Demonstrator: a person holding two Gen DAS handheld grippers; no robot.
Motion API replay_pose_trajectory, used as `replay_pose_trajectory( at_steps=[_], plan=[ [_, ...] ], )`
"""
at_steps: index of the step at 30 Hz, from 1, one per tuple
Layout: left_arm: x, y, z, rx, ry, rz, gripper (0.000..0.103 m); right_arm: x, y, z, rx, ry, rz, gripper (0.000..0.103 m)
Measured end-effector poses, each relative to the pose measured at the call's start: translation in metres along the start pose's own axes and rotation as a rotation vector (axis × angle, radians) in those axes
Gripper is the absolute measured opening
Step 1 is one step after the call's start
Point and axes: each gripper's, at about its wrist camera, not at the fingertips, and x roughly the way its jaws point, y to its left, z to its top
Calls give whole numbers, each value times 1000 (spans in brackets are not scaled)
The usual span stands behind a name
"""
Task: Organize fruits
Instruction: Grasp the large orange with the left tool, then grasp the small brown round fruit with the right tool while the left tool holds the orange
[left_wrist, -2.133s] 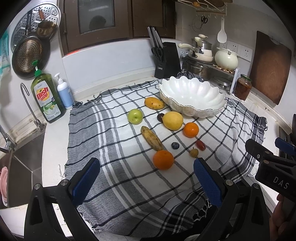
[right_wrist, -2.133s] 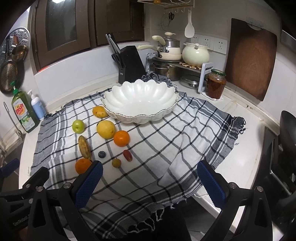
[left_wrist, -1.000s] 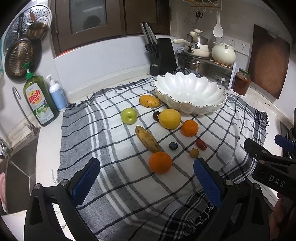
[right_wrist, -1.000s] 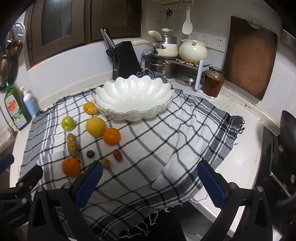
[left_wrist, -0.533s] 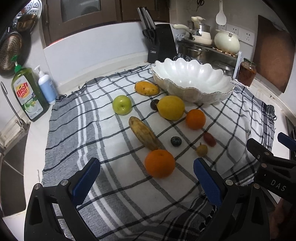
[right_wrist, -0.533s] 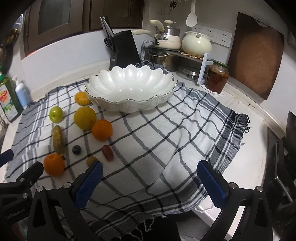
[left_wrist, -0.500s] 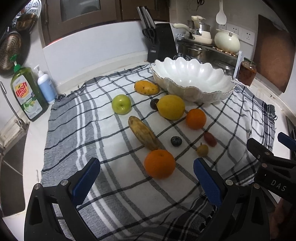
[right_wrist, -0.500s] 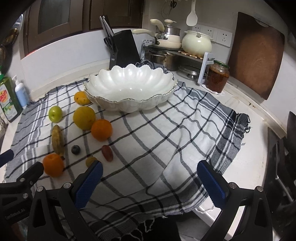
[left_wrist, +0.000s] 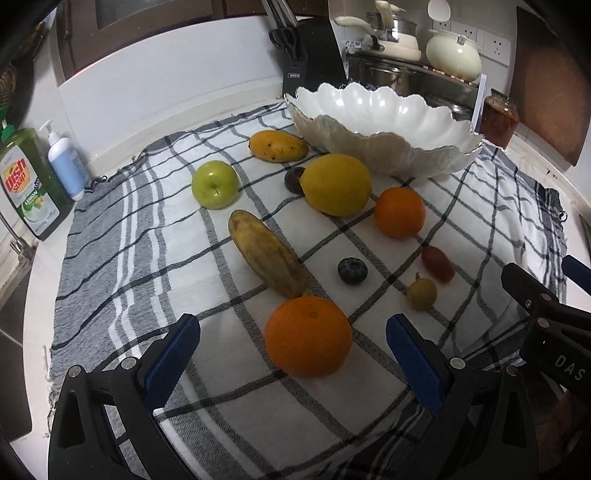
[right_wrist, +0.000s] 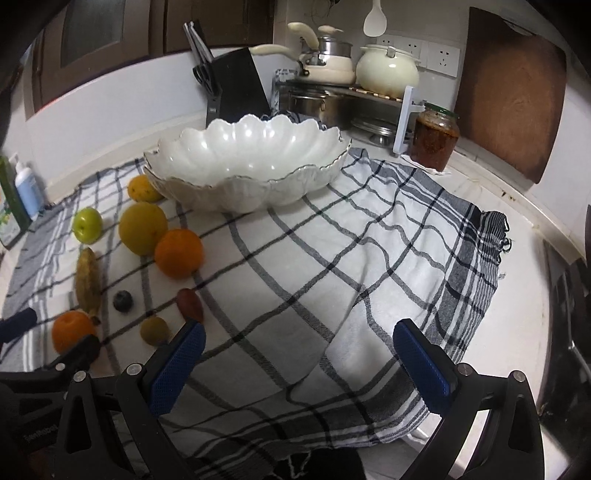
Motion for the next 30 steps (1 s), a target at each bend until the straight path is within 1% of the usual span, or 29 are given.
replay_pose_trajectory(
  at_steps=[4,6,8,9,11,14,18,20,26,30],
  plan=[
    [10,0,1,7,11,-4,94,8,3,0,-13,15,14,102],
    [14,0,1,10,19,-6,89,11,4,0,-15,21,25,100],
    [17,0,-1,13,16,-6,81,13,5,-1,-16,24,29,96],
    [18,-1,-1,18,12,-5,79,15,6,-1,-17,26,33,95],
    [19,-2,-2,26,11,-9,70,17,7,-1,-14,33,42,89],
    [21,-2,-4,32,13,-22,63,20,8,-2,-13,42,56,84],
    [19,-2,-4,35,6,-32,56,21,9,-2,-13,51,68,82],
    [18,-3,-5,39,2,-45,48,22,10,-2,-11,52,69,82],
    [14,-2,-7,36,2,-51,47,18,10,-3,-11,51,58,82],
    [6,1,-10,31,-15,-58,47,12,11,-3,-12,37,62,82]
  ],
)
